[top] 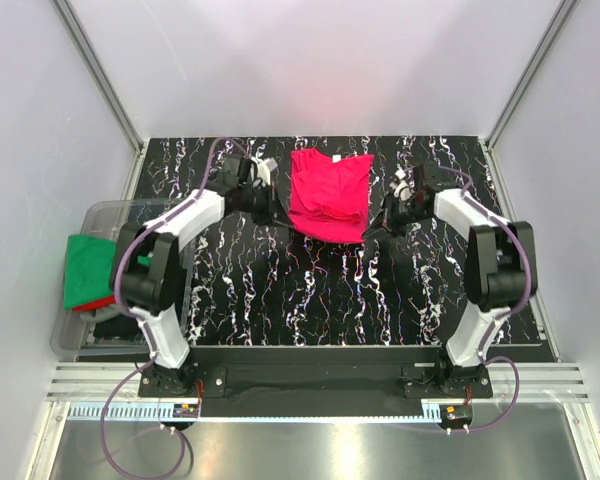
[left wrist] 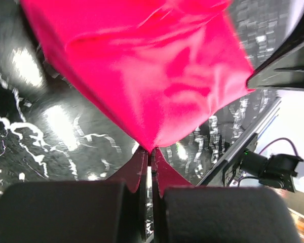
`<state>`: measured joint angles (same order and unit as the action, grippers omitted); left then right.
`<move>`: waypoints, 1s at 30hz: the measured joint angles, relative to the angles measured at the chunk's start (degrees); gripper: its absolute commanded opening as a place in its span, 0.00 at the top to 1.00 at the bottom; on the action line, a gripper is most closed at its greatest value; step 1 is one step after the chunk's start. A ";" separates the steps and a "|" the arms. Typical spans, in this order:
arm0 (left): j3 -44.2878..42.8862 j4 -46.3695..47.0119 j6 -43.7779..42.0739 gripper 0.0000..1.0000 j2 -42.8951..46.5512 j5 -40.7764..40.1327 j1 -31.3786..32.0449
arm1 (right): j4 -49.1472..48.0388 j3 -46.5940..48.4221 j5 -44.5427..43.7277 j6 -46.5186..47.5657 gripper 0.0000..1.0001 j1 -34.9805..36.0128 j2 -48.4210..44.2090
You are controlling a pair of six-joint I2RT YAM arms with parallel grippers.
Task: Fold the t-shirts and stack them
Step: Fold the tshirt
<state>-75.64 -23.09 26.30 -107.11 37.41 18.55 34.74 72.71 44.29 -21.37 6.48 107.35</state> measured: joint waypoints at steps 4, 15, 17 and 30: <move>-0.85 -0.35 -1.60 1.00 6.88 -0.33 0.59 | 0.44 -2.05 1.38 -1.05 1.00 -1.42 -7.48; 0.31 -2.43 -4.44 1.00 11.15 -1.29 3.72 | 2.10 -7.37 1.84 -3.04 1.00 -3.23 -16.22; 0.35 -2.99 -4.52 1.00 10.88 -1.40 3.69 | 1.90 -7.48 1.79 -3.23 1.00 -3.43 -16.37; -16.37 -2.01 -4.35 1.00 -5.25 -1.14 0.50 | -1.70 11.80 -0.52 -2.51 1.00 -5.53 -0.37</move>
<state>-92.01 -25.10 21.96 -112.36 36.27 19.05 33.04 84.51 43.77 -23.88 0.95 106.98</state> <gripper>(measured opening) 0.017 0.011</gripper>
